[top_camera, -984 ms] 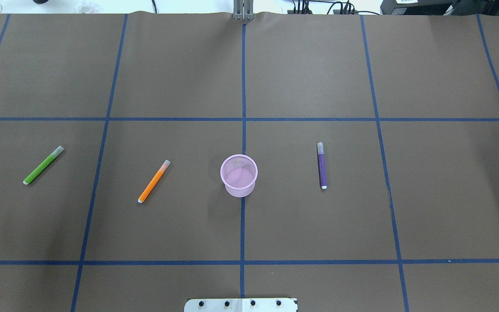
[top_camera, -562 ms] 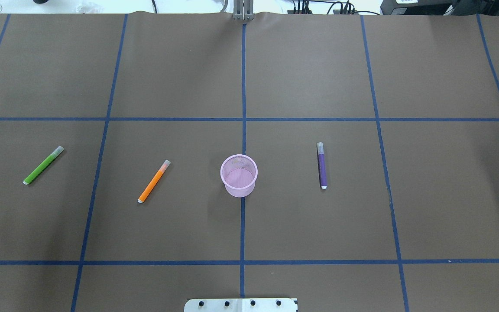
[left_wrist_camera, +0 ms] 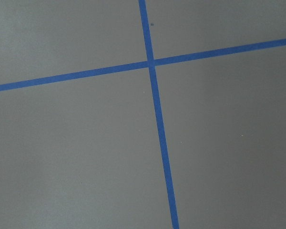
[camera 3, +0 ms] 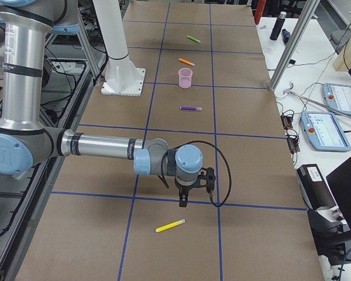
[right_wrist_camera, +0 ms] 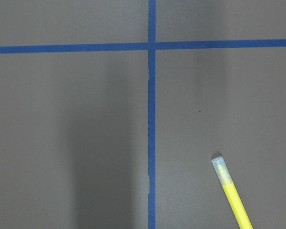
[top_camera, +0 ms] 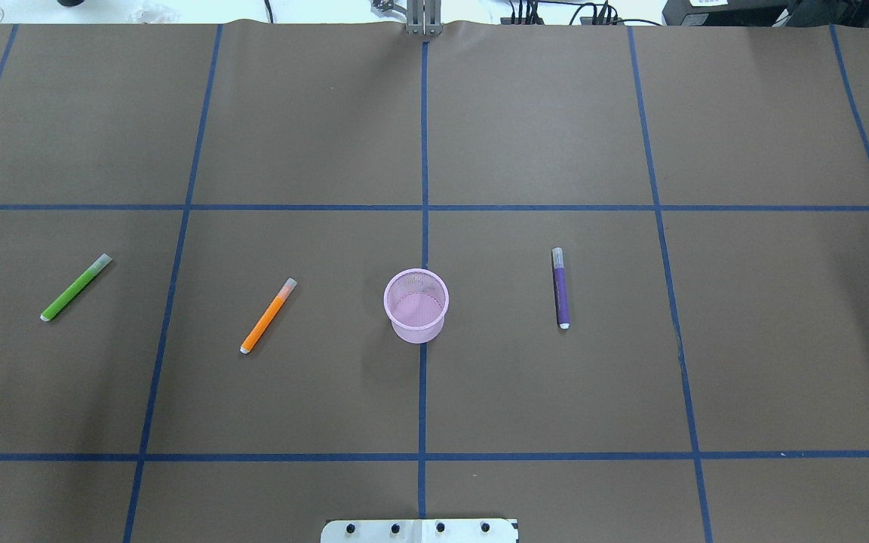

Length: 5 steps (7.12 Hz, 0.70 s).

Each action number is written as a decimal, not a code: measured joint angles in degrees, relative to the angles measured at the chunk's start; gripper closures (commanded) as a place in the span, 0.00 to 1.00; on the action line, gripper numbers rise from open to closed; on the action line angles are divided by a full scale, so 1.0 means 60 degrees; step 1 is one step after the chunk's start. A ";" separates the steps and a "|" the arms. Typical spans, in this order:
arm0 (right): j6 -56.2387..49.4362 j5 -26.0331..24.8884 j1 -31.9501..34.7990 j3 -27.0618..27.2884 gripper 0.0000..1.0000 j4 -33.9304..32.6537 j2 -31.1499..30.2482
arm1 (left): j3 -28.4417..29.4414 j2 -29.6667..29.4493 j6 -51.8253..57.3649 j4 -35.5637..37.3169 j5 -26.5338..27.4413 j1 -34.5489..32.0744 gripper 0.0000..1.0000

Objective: Collect pens into pen holder
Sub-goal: 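Grasp the yellow pen with the right gripper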

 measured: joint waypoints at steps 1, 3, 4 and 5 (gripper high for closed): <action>-0.0006 0.0033 -0.0003 -0.0082 0.00 0.0008 0.0004 | -0.0006 0.0003 -0.0019 -0.0004 -0.0005 0.0000 0.00; -0.0007 -0.0252 -0.0451 -0.0130 0.00 0.0204 0.0087 | -0.0058 0.0045 0.0008 -0.0026 -0.0053 -0.0002 0.00; -0.0021 -0.0584 -0.0630 -0.0250 0.00 0.0396 0.0095 | -0.0078 0.0056 0.0016 -0.0033 -0.0079 -0.0002 0.00; -0.0192 -0.0823 -0.0707 -0.0683 0.00 0.1020 0.0091 | -0.0090 0.0060 0.0012 -0.0039 -0.0095 -0.0001 0.00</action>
